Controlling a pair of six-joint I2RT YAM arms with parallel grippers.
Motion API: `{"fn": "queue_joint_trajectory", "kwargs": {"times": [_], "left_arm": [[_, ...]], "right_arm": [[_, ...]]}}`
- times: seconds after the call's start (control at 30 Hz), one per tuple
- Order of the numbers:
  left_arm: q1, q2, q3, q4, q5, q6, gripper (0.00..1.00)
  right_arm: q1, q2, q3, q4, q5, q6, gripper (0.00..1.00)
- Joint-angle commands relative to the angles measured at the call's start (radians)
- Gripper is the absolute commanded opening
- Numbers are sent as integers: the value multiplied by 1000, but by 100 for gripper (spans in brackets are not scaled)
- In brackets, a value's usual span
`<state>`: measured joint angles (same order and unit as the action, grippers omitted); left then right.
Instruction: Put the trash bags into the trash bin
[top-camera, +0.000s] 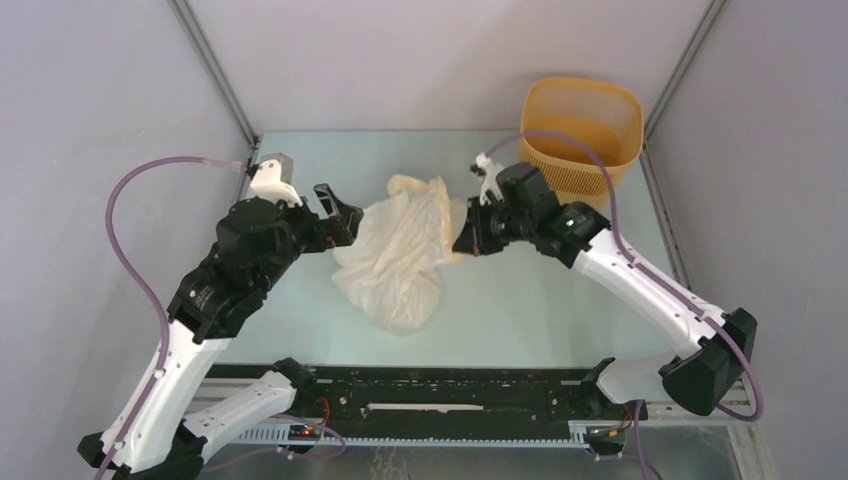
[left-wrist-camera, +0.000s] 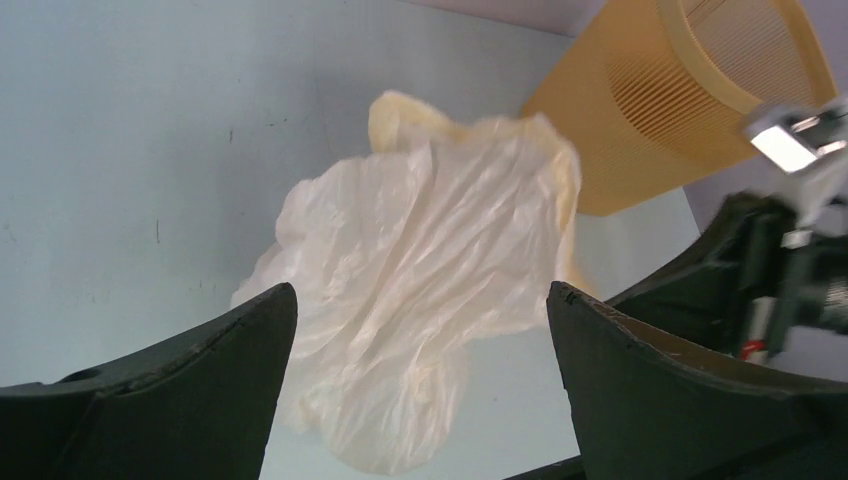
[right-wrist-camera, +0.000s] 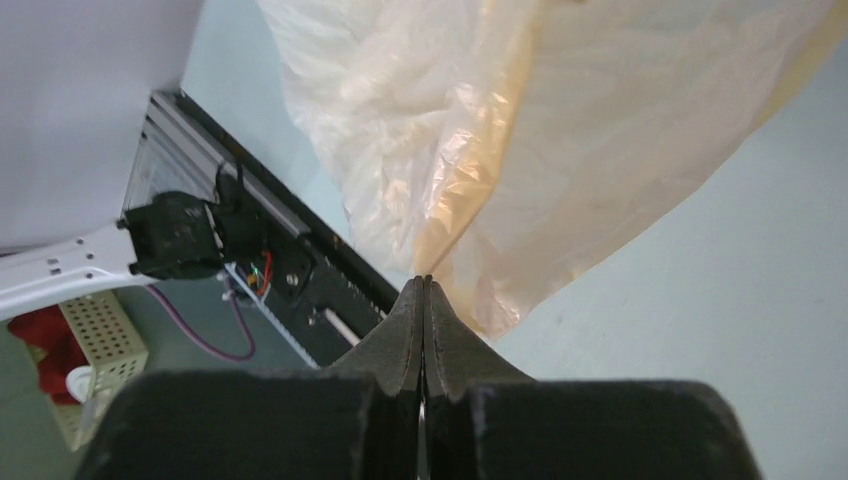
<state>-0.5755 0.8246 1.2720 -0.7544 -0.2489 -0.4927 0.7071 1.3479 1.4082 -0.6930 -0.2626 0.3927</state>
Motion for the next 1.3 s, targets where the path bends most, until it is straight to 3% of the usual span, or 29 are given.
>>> {"fn": "queue_joint_trajectory", "kwargs": {"times": [0.0,0.17,0.37,0.57,0.73,0.87,0.97,1.17,1.27], "left_arm": [[3,30,-2,26,37,14,100],[3,126,56,-8,124,14,100],[3,143,-47,15,266,-26,99],[3,235,0,-9,440,9,82],[3,95,-168,272,547,-11,100],[-10,52,-267,408,584,-50,100],[-20,82,-269,416,597,-51,99],[-27,172,-212,347,523,-91,94],[-26,234,-176,292,485,-120,79]], "right_arm": [[75,-13,-151,208,-67,154,0],[85,38,-149,207,-79,143,0],[106,34,-149,209,-85,159,0],[53,-12,-149,308,-103,333,0],[-55,6,-150,470,-190,626,0],[-32,4,-150,631,-128,772,0],[-12,20,-150,721,-107,856,0],[16,23,-150,710,-62,882,0],[28,19,-150,707,-52,875,0]]}}
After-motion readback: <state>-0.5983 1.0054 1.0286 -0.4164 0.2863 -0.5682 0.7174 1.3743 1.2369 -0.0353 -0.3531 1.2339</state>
